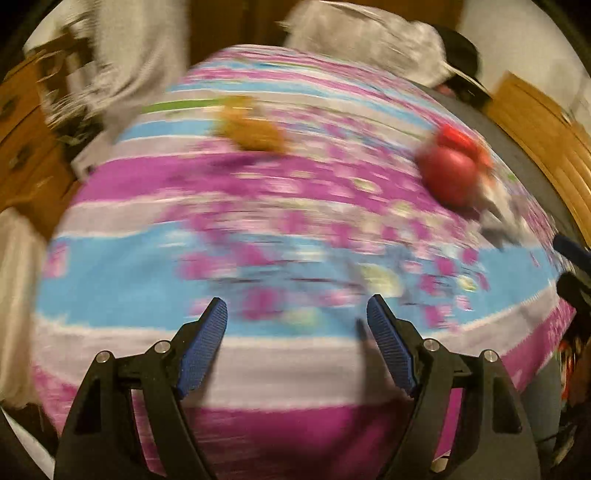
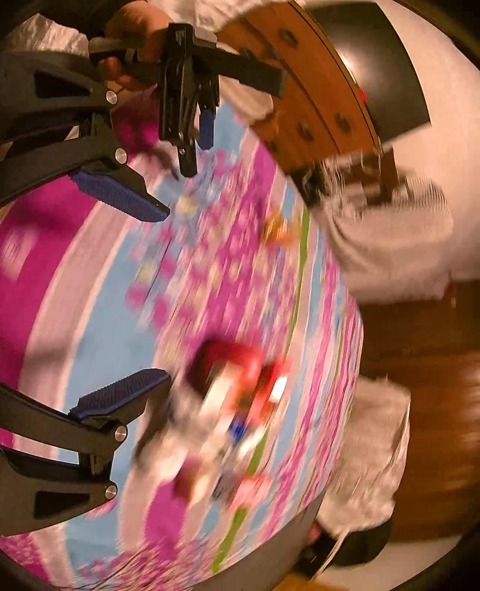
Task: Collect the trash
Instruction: 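Grasp the silver wrapper with left tool while right tool grasps the knit ball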
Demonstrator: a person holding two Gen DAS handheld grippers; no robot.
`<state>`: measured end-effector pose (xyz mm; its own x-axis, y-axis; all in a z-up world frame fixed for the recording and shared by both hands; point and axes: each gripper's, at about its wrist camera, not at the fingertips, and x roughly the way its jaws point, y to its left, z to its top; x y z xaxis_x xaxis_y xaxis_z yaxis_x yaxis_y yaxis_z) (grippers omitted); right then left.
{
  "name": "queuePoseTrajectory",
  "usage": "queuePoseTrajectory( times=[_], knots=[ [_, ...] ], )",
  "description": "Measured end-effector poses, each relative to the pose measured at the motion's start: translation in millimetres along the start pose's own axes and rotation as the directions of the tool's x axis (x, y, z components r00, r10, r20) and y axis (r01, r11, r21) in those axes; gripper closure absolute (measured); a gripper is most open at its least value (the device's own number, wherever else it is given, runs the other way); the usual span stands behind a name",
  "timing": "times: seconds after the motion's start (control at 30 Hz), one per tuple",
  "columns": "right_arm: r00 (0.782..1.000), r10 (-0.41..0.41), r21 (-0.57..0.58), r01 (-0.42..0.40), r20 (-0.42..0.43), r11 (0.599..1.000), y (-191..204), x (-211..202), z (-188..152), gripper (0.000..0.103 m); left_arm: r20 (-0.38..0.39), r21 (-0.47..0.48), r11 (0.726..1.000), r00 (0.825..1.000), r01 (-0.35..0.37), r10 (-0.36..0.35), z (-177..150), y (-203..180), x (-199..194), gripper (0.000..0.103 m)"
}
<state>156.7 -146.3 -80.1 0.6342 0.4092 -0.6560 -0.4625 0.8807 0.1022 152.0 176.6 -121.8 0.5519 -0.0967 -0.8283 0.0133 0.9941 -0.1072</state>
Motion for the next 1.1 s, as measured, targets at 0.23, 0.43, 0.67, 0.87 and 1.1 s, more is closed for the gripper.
queuePoseTrajectory(
  times=[0.23, 0.43, 0.67, 0.87, 1.1],
  knots=[
    [0.993, -0.117, 0.043, 0.118, -0.018, 0.992, -102, -9, -32, 0.021, -0.025, 0.162, 0.983, 0.997, 0.081, -0.078, 15, -102, 36, 0.028],
    [0.992, -0.105, -0.076, 0.099, -0.070, 0.992, -148, 26, -25, 0.021, -0.040, 0.246, 0.960, 0.991, 0.137, -0.131, 31, -158, 62, 0.028],
    [0.992, -0.008, -0.167, -0.013, -0.128, 0.986, -154, 85, -3, 0.026, -0.035, 0.252, 0.951, 0.984, 0.178, -0.175, 49, -175, 74, 0.028],
    [0.993, -0.003, -0.096, -0.009, -0.122, 0.995, -164, 78, -10, 0.061, -0.016, 0.292, 0.929, 0.972, 0.228, -0.233, 54, -199, 76, 0.032],
    [0.984, -0.131, 0.107, 0.144, -0.116, 0.984, -215, 21, -48, 0.061, 0.006, 0.287, 0.917, 0.957, 0.277, -0.291, 68, -225, 75, 0.032]
  ],
)
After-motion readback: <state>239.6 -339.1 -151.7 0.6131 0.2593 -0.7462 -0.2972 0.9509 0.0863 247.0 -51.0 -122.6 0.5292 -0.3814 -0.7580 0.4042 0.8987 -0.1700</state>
